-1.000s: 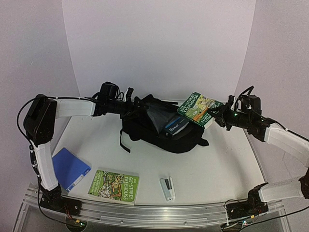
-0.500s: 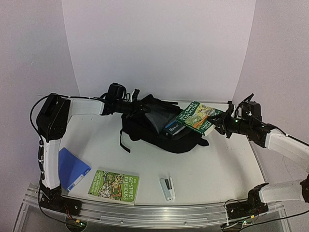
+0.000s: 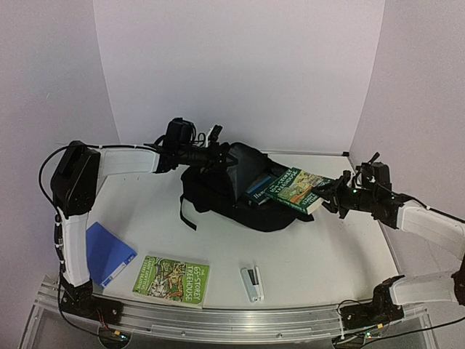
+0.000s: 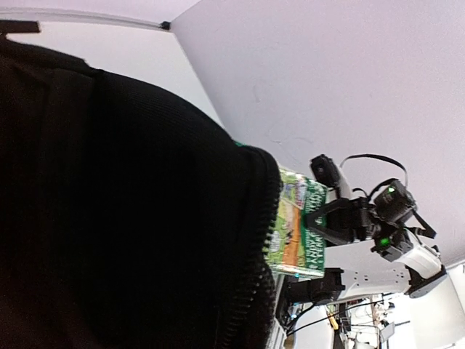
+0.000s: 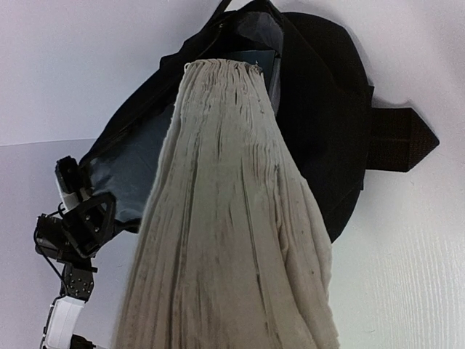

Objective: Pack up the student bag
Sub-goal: Place the book in the student bag.

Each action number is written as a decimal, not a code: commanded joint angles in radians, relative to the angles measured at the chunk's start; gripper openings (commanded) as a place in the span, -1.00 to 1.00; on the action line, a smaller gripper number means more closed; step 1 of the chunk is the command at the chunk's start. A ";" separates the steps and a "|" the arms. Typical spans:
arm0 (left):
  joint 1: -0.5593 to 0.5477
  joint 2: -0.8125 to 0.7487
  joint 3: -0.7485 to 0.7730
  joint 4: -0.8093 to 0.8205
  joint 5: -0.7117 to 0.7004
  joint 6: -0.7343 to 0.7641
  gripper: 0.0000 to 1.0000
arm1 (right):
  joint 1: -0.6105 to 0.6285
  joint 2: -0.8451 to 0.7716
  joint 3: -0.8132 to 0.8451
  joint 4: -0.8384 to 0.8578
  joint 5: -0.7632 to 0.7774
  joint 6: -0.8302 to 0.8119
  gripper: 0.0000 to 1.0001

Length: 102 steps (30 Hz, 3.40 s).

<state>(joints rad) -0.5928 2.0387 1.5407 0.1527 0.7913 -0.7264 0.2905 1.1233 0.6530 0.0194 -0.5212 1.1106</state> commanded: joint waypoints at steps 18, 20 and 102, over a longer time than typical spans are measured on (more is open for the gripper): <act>-0.075 -0.172 -0.029 0.167 0.077 -0.071 -0.99 | -0.001 -0.011 -0.105 0.252 -0.113 0.152 -1.00; -0.077 -0.173 -0.028 0.167 0.079 -0.071 -1.00 | 0.004 0.000 -0.116 0.270 -0.111 0.158 -1.00; -0.094 -0.171 -0.071 0.045 0.040 -0.018 -1.00 | 0.293 0.831 0.560 0.269 0.236 -0.103 -0.77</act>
<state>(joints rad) -0.6807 1.9114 1.4684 0.1574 0.8097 -0.7498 0.5625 1.9269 1.1517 0.1696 -0.2707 1.0084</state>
